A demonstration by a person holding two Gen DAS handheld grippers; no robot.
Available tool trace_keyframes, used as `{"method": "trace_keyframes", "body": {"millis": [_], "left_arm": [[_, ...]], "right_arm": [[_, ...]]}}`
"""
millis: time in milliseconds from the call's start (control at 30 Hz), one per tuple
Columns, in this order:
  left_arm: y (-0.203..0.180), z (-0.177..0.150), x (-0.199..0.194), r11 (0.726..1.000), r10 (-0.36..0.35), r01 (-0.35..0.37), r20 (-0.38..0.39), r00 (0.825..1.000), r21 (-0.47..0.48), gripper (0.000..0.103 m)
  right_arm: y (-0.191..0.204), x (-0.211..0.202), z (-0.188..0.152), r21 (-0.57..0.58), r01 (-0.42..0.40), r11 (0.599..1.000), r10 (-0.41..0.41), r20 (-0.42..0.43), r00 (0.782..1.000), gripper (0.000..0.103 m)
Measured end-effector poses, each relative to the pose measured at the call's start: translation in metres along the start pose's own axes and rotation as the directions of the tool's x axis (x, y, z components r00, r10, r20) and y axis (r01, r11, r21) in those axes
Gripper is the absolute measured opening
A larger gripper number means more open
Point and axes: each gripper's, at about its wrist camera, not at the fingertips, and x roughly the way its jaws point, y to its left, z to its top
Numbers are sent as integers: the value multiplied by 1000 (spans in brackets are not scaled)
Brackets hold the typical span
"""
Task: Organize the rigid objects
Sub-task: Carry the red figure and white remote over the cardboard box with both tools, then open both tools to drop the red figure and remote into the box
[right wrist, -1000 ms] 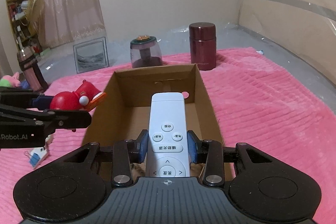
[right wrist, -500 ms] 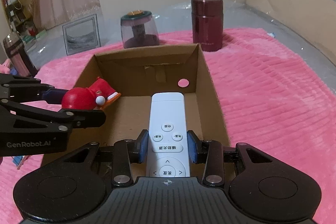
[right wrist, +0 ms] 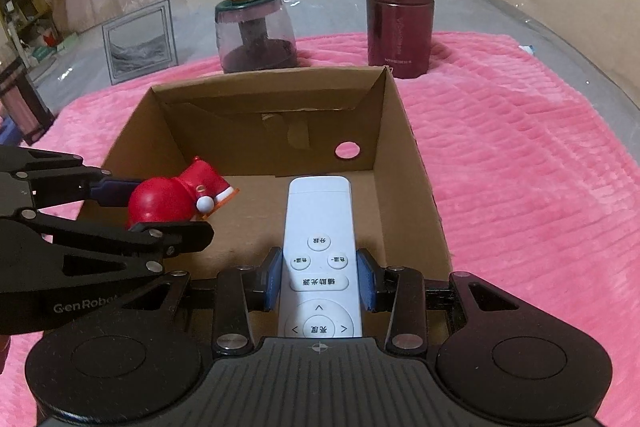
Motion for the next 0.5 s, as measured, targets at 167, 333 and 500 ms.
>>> {"method": "trace_keyframes", "body": {"millis": [167,333,500], "left_arm": [[0,1,6,1000,17,-17,-13,1000,10,41],[-6,1,8,999,27,-27,-16,1000,44,41],[-16,-3,12,987,63,-61,-13,998,146,41]], "right_arm": [[1,6,5,-14,34,999,-34,-7,999,35],[2,8,4,-24,54,998,-54,-4,999,35],[6,7,4,-65,79,995,-78,13,997,35]]}}
